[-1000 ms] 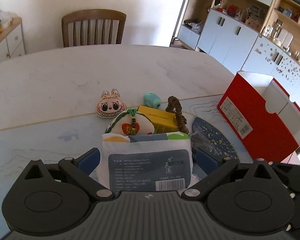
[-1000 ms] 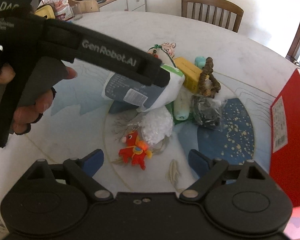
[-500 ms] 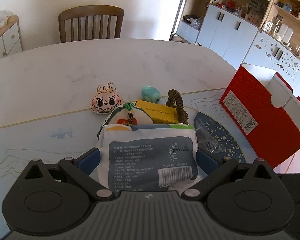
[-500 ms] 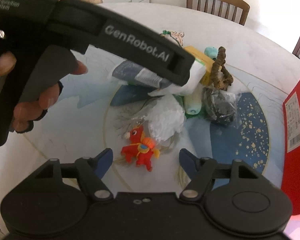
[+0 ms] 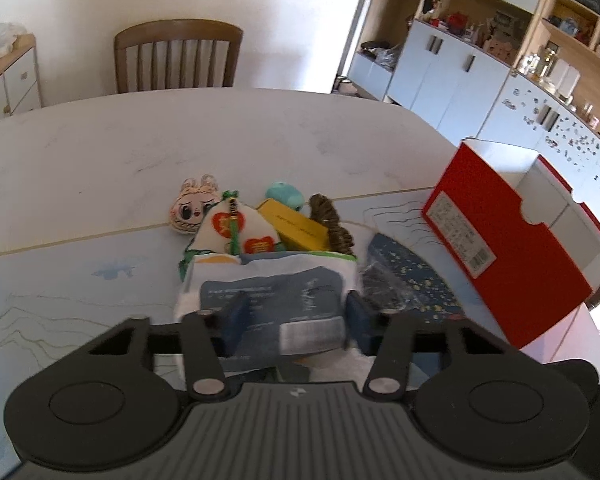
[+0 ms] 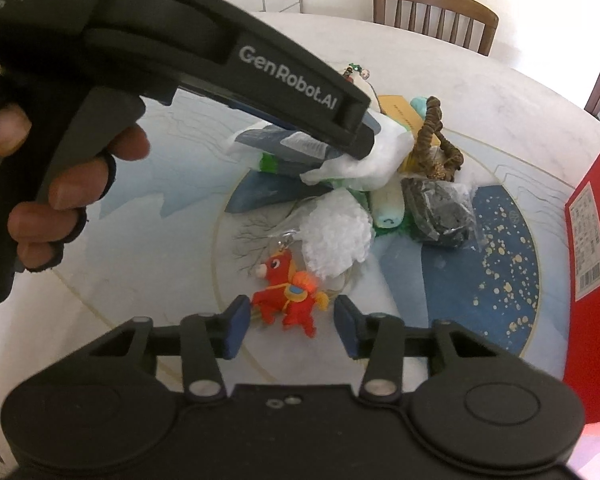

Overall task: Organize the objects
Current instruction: 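Grasp the white-and-grey printed packet with the left tool, then lift the packet with the left tool while the right tool grasps the red horse keychain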

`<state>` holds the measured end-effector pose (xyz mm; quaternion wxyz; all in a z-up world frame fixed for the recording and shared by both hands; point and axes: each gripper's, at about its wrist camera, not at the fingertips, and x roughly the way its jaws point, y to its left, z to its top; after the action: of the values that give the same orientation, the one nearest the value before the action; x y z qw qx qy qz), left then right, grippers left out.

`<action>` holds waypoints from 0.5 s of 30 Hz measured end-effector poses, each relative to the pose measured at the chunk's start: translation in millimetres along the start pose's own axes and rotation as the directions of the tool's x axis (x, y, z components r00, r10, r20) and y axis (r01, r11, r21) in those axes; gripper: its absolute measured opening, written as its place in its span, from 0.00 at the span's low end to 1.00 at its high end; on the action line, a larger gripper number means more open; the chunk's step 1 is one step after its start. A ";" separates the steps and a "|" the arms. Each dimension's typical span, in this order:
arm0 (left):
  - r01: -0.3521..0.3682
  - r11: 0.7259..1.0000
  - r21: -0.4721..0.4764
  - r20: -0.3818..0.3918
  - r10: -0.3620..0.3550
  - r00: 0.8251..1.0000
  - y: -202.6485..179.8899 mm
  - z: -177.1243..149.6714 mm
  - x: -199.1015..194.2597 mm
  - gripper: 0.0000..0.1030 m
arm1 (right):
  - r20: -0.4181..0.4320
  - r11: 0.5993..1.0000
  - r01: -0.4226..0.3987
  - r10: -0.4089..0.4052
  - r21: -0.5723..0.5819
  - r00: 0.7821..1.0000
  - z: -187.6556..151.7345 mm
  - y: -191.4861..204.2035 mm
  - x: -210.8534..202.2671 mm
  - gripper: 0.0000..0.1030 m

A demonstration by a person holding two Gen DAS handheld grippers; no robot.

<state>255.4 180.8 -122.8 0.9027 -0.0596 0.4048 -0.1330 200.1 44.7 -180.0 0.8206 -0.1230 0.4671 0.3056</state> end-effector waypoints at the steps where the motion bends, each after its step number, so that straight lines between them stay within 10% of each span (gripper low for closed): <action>1: 0.009 1.000 0.000 0.001 -0.009 1.000 -1.5 0.3 -1.1 0.31 | 0.002 1.000 -0.001 0.001 0.003 1.000 0.6 0.3 0.4 0.39; 4: 0.024 1.000 0.003 0.008 -0.024 1.000 -6.4 0.4 -4.2 0.14 | 0.016 1.000 -0.007 0.006 0.009 1.000 1.1 -1.4 -4.9 0.36; 15: 0.086 0.986 0.143 -0.001 -0.087 0.996 -2.8 12.3 -25.7 0.14 | 0.019 0.998 -0.045 0.044 0.040 0.999 -5.8 -14.9 -17.1 0.35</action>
<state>247.6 185.5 -95.6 0.8992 -0.0125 0.3887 -0.2006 198.8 23.6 -169.9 0.8199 -0.0932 0.4686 0.3154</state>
